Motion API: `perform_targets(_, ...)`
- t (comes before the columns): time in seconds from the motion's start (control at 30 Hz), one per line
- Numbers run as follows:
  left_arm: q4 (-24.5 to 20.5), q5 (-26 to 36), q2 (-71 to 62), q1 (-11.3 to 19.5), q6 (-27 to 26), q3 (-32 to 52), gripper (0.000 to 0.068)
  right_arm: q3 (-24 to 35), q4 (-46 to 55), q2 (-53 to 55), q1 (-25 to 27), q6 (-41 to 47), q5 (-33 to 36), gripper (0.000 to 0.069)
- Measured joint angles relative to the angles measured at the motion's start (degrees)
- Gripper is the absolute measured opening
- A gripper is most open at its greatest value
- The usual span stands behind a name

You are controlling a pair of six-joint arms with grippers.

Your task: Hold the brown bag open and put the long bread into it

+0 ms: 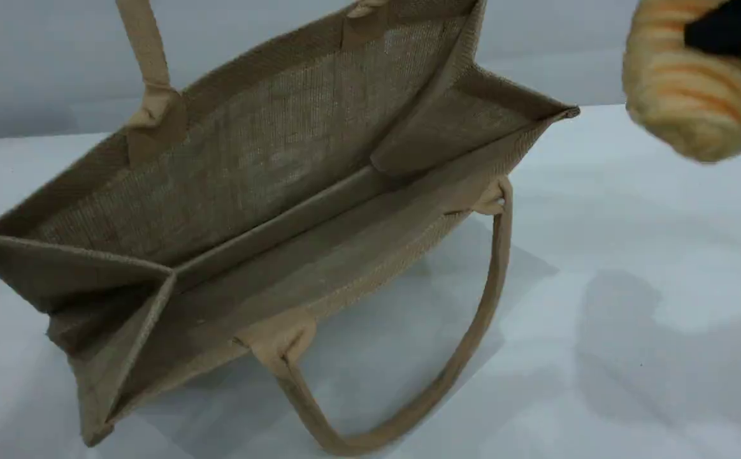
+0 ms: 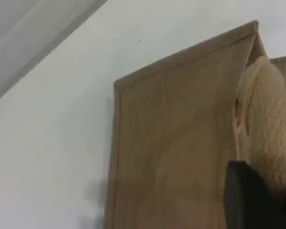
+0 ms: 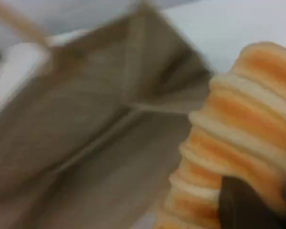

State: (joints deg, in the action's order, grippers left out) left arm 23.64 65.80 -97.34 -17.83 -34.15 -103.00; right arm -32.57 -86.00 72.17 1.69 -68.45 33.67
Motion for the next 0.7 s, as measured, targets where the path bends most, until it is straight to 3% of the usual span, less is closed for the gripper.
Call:
perform_targets(0.17, 0.77, -0.96, -0.07, 0.00, -0.22, 0.00, 0.0087, 0.00, 3.71, -4.40, -5.45, 6.74, 3.88, 0.0065)
perform_targets(0.5, 4.00, 0.39, -0.14, -0.05, -1.34, 0.00, 0.0087, -0.52, -5.30, -1.24, -23.29, 7.23, -11.73, 0.0060)
perform_targets(0.7, 4.65, 0.62, -0.14, -0.05, -1.63, 0.00, 0.0087, -2.31, -11.53, 5.90, -29.23, 3.18, -12.41, 0.0060)
